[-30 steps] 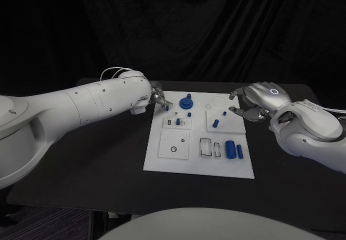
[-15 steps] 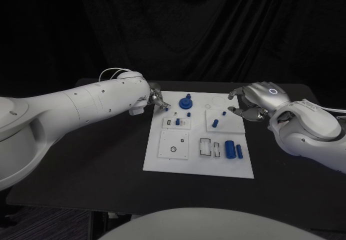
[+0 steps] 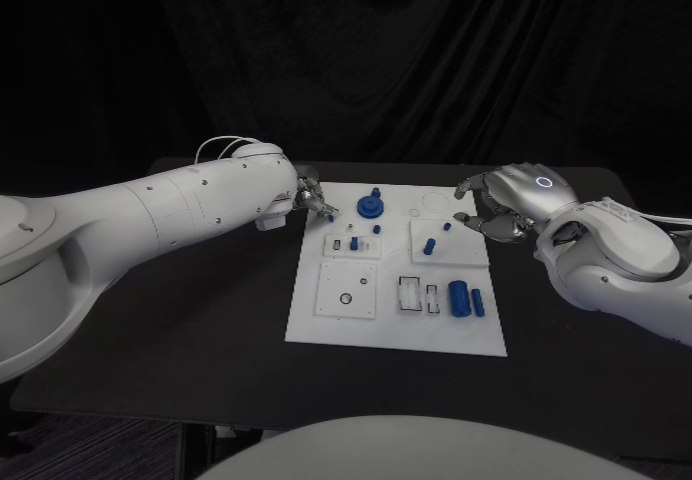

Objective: Assemble the parts on the task board

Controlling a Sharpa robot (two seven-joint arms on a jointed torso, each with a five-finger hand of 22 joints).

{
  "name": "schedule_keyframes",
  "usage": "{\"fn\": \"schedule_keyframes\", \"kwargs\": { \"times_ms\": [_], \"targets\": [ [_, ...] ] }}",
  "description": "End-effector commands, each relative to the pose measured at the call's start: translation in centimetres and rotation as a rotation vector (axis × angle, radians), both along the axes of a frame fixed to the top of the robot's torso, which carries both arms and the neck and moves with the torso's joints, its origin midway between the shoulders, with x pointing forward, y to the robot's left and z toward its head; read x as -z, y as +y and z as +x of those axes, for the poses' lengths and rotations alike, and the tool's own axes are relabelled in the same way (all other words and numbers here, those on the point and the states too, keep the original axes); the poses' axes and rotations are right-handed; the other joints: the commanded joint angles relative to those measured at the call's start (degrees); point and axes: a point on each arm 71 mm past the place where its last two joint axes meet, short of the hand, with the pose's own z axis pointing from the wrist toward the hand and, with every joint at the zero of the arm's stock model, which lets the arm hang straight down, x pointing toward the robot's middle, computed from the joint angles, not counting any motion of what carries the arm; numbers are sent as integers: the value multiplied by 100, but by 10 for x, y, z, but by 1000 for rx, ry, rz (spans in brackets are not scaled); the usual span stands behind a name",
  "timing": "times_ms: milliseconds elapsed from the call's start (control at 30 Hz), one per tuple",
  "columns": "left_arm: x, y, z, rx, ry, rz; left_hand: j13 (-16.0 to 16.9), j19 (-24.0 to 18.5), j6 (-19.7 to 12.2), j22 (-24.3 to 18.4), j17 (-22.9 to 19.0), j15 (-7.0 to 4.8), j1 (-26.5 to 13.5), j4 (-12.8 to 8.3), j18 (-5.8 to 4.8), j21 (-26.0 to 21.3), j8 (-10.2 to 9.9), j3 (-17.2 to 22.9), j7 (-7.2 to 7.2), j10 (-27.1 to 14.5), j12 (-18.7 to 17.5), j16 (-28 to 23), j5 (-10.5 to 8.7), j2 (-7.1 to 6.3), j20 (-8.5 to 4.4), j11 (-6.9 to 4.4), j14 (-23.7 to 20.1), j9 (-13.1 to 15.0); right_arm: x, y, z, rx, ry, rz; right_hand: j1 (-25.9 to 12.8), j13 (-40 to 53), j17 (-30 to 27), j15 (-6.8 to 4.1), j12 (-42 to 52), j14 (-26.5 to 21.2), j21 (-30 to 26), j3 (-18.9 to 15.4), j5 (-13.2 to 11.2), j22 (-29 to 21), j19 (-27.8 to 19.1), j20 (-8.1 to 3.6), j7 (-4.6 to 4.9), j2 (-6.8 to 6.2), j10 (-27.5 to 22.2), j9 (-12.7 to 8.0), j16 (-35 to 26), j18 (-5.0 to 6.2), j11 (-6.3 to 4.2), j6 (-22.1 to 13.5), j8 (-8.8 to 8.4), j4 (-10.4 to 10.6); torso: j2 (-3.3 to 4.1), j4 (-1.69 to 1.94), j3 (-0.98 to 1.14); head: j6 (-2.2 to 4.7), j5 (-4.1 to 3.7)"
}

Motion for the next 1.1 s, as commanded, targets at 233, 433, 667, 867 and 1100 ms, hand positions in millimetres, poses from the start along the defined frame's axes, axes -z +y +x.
{"fn": "schedule_keyframes", "kwargs": {
  "times_ms": [233, 433, 667, 867, 1100],
  "targets": [
    [1, -5, 0, 35, -1, -23, 1494, 255, -6, 1261, 1510, 53, 51, 30, 19, -63, -92, 47, 27, 596, 20, 15, 43, -9, 49, 53, 595, -19, -1, 0, 0, 9, -5, 0, -33, 1439, 1343, -47, -38, 568, -15, 18, 8, 1409, 441, -29, -2, 2, 548, 5, -38, -16, -44, 31, 33, 29, 2, 5, 0, -1, 10],
    [1, -7, 0, 41, 0, -26, 1494, 237, -27, 1254, 1510, 71, 76, 41, 24, -90, -180, 88, 47, 596, 20, 15, 95, -7, 63, 71, 595, -54, -1, 0, 0, 10, -2, -2, -33, 1439, 1343, -47, -38, 568, -15, 18, 8, 1409, 441, -29, -2, 2, 548, 5, -38, -16, -44, 31, 33, 29, 3, 10, -1, -1, 9],
    [2, -8, 1, 43, 2, -27, 1494, 221, -3, 1249, 1510, 89, 132, 37, 28, -107, -300, 171, 62, 596, 20, 15, 338, -31, 84, 87, 595, -95, -1, 0, 0, 10, 0, -4, -36, 1431, 1342, -48, -43, 568, -19, 22, 8, 1408, 440, -31, -3, 5, 542, 10, -39, -15, -45, 43, 34, 29, 1, 8, -3, -1, 7],
    [3, -9, 1, 46, 2, -28, 1494, 212, 34, 1246, 1510, 92, 215, 3, 31, -113, -393, 305, 60, 596, 20, 15, 747, -78, 91, 87, 595, -99, -1, 0, 0, 10, 1, -4, -36, 1431, 1342, -48, -43, 568, -19, 22, 8, 1408, 440, -31, -3, 5, 542, 10, -39, -15, -45, 43, 34, 29, 6, 4, -2, -1, 2],
    [4, -10, 1, 45, 6, -26, 1494, 202, 79, 1242, 1510, 77, 367, -111, 34, -120, -461, 607, 37, 596, 20, 15, 1124, -163, 82, 67, 595, -48, -1, 0, -1, 11, 2, -4, -37, 1430, 1343, -49, -45, 568, -22, 24, 9, 1407, 438, -31, -4, 7, 541, 14, -38, -14, -45, 54, 37, 29, 13, -5, 3, -1, 19]
  ]
}}
